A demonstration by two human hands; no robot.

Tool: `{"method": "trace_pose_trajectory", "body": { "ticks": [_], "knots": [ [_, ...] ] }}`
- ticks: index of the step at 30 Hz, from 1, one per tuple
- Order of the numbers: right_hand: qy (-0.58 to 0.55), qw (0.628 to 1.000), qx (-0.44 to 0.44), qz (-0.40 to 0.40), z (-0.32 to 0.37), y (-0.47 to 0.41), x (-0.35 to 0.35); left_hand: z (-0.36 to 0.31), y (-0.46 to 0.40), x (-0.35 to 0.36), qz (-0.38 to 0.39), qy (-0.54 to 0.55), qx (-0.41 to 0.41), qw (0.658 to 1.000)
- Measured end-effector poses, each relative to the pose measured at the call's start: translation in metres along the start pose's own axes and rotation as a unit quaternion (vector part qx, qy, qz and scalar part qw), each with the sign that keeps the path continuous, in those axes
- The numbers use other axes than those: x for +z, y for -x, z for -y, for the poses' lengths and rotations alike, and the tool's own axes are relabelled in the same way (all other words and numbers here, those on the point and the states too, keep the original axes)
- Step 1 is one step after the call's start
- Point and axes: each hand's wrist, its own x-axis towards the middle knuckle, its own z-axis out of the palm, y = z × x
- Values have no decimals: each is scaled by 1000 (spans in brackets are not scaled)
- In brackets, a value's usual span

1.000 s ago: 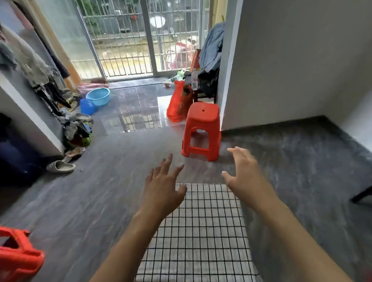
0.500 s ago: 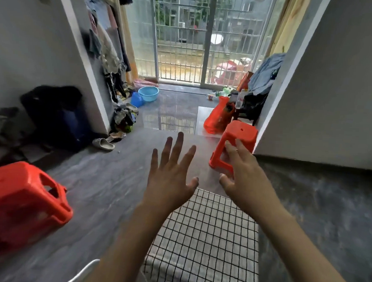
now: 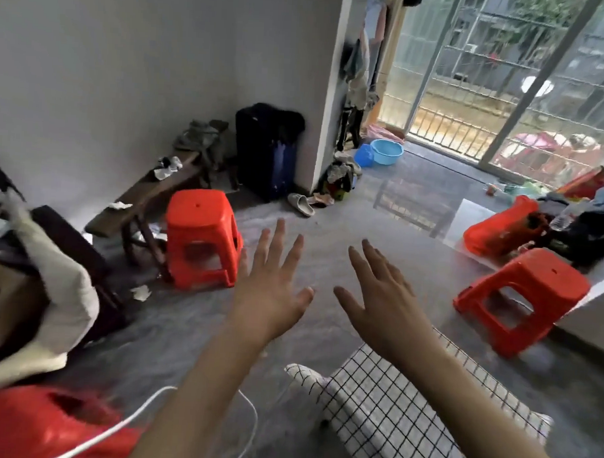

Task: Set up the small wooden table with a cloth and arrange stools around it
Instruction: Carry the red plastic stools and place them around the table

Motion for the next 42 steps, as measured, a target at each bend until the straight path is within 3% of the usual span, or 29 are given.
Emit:
{"method": "trace_pose_trajectory", "body": {
  "ticks": [9,20,29,34,42],
  "knots": [
    [-49,992,-93,63,151,-43,61,163,67,-22,14,5,-119,993],
    [-64,982,-133,116,196,-103,85,255,65,-34,30,3,-166,986],
    [-79,981,-135,114,199,-204,105,301,-30,-48,20,-13,-140,990],
    [-97,983,-115,109,191,-277,109,325,-110,-66,51,79,-154,984],
    [-120,980,-101,121,179,-378,130,343,-219,-70,67,40,-140,987]
  ]
}}
